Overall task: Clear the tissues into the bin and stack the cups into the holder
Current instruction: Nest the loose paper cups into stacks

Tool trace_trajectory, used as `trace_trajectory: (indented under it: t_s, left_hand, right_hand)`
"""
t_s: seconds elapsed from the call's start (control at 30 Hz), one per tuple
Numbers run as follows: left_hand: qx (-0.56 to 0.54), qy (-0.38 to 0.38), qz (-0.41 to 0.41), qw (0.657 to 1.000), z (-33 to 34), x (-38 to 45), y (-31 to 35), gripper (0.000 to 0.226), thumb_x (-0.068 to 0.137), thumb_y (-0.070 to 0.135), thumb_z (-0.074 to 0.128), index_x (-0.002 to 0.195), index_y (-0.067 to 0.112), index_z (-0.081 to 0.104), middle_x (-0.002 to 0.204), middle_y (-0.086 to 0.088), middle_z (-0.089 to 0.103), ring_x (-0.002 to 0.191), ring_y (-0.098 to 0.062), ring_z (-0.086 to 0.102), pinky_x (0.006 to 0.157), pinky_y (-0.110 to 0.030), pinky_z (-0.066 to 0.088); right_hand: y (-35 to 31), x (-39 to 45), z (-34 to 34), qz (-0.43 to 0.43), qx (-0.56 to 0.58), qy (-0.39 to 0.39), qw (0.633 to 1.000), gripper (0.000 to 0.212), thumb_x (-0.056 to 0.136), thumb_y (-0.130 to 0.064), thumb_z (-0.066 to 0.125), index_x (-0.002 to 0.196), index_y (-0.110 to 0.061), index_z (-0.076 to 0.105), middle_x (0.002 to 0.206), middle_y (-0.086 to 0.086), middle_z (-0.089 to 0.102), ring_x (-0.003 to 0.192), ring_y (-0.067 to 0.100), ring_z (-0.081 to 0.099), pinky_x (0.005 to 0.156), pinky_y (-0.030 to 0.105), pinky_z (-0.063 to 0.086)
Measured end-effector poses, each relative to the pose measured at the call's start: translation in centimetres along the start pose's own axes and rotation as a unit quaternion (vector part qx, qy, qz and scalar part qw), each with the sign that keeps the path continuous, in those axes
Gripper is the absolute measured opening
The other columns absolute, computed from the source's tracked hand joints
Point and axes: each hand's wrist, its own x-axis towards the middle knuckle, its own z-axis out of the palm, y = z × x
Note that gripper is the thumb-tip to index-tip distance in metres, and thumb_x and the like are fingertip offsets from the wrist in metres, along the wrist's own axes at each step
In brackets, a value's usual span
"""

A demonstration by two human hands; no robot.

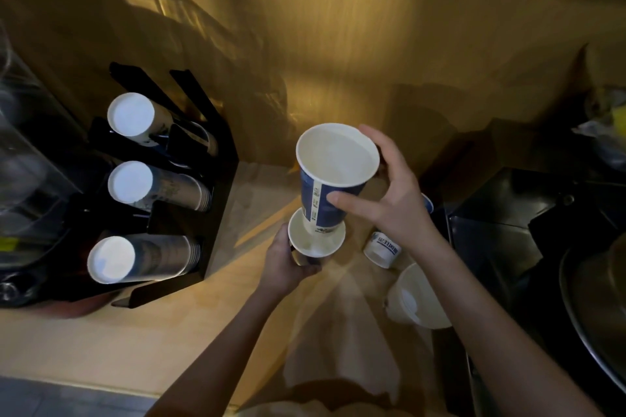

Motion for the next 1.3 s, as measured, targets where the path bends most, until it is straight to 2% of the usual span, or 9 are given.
trace_trajectory:
  t_s: [0.3, 0.43, 0.57, 0.77, 0.9, 1.0, 1.1, 1.2, 1.3]
  left_hand:
    - [0.029, -0.003, -0.006, 1.000, 0.0, 0.1, -0.1, 0.084, 0.052, 0.010, 0.086, 0.125, 0.004, 0.046, 0.126, -0.012, 0.056, 0.110, -0.019, 0.051, 0.087, -0.018, 0.041]
    - [0.021, -0.005, -0.009, 1.000, 0.0, 0.2, -0.1, 0.083, 0.049, 0.009, 0.087, 0.123, 0.005, 0.048, 0.119, -0.008, 0.058, 0.102, -0.012, 0.051, 0.073, 0.005, 0.036]
    - [0.006, 0.001, -0.019, 1.000, 0.1, 0.3, -0.1, 0.085, 0.046, 0.007, 0.087, 0.121, 0.010, 0.047, 0.111, -0.002, 0.057, 0.097, -0.011, 0.051, 0.067, 0.005, 0.036]
    - [-0.002, 0.009, -0.018, 1.000, 0.2, 0.3, -0.4, 0.087, 0.046, 0.006, 0.087, 0.123, 0.009, 0.046, 0.112, -0.003, 0.057, 0.096, -0.011, 0.053, 0.068, 0.004, 0.037]
    - [0.004, 0.004, -0.024, 1.000, 0.1, 0.4, -0.4, 0.088, 0.044, 0.008, 0.089, 0.121, 0.012, 0.047, 0.109, 0.000, 0.057, 0.092, -0.008, 0.051, 0.065, 0.006, 0.036]
    - [0.007, 0.004, -0.020, 1.000, 0.0, 0.5, -0.4, 0.090, 0.043, 0.008, 0.089, 0.122, 0.013, 0.046, 0.111, 0.003, 0.054, 0.097, -0.008, 0.049, 0.066, 0.008, 0.033]
    - [0.007, 0.007, -0.016, 1.000, 0.1, 0.5, -0.5, 0.091, 0.043, 0.007, 0.089, 0.123, 0.013, 0.046, 0.111, 0.006, 0.051, 0.098, -0.007, 0.047, 0.066, 0.009, 0.032]
    - [0.016, 0.006, -0.017, 1.000, 0.0, 0.5, -0.4, 0.091, 0.044, 0.010, 0.089, 0.124, 0.015, 0.045, 0.111, 0.009, 0.050, 0.101, -0.007, 0.045, 0.072, -0.003, 0.037]
    - [0.024, 0.007, -0.020, 0.999, 0.1, 0.6, -0.5, 0.092, 0.043, 0.011, 0.089, 0.124, 0.015, 0.045, 0.111, 0.009, 0.050, 0.103, -0.008, 0.045, 0.079, -0.016, 0.037]
  right_hand:
    - [2.7, -3.5, 2.5, -0.027, -0.102, -0.086, 0.991, 0.091, 0.057, -0.047, 0.076, 0.133, -0.041, 0.027, 0.124, -0.021, 0.039, 0.115, -0.006, 0.038, 0.093, 0.020, 0.039]
    - [5.3, -4.3, 3.6, 0.032, -0.122, -0.065, 0.990, 0.091, 0.058, -0.053, 0.075, 0.132, -0.043, 0.024, 0.125, -0.023, 0.037, 0.113, -0.010, 0.032, 0.086, 0.008, 0.030]
    - [7.7, -3.9, 4.0, 0.040, -0.195, -0.094, 0.976, 0.087, 0.061, -0.053, 0.074, 0.133, -0.029, 0.030, 0.134, -0.004, 0.044, 0.121, 0.010, 0.036, 0.096, 0.028, 0.038]
    - [8.4, -3.8, 4.3, 0.048, -0.207, -0.135, 0.968, 0.087, 0.061, -0.064, 0.063, 0.133, -0.029, 0.030, 0.131, -0.004, 0.046, 0.121, 0.011, 0.037, 0.095, 0.025, 0.032]
    - [8.0, -1.5, 2.2, 0.143, -0.133, -0.178, 0.964, 0.046, 0.077, -0.058, 0.056, 0.112, -0.027, 0.055, 0.107, -0.007, 0.063, 0.103, 0.012, 0.058, 0.085, 0.030, 0.047]
    - [9.5, 0.8, -0.3, 0.262, -0.081, -0.004, 0.962, 0.023, 0.086, -0.032, 0.059, 0.096, -0.012, 0.064, 0.092, 0.009, 0.069, 0.089, 0.024, 0.064, 0.085, 0.044, 0.052]
    - [11.9, 2.0, -2.5, 0.353, -0.040, 0.139, 0.924, 0.027, 0.084, -0.023, 0.060, 0.086, 0.004, 0.063, 0.086, 0.025, 0.066, 0.083, 0.037, 0.063, 0.086, 0.055, 0.051]
    - [14.2, 2.4, -3.9, 0.438, -0.040, 0.165, 0.883, 0.045, 0.081, -0.028, 0.064, 0.112, 0.005, 0.055, 0.115, 0.027, 0.061, 0.103, 0.039, 0.061, 0.093, 0.050, 0.050]
    - [15.9, 2.3, -4.0, 0.472, -0.121, 0.101, 0.867, 0.054, 0.080, -0.033, 0.063, 0.120, 0.002, 0.051, 0.122, 0.025, 0.059, 0.106, 0.038, 0.060, 0.087, 0.040, 0.051]
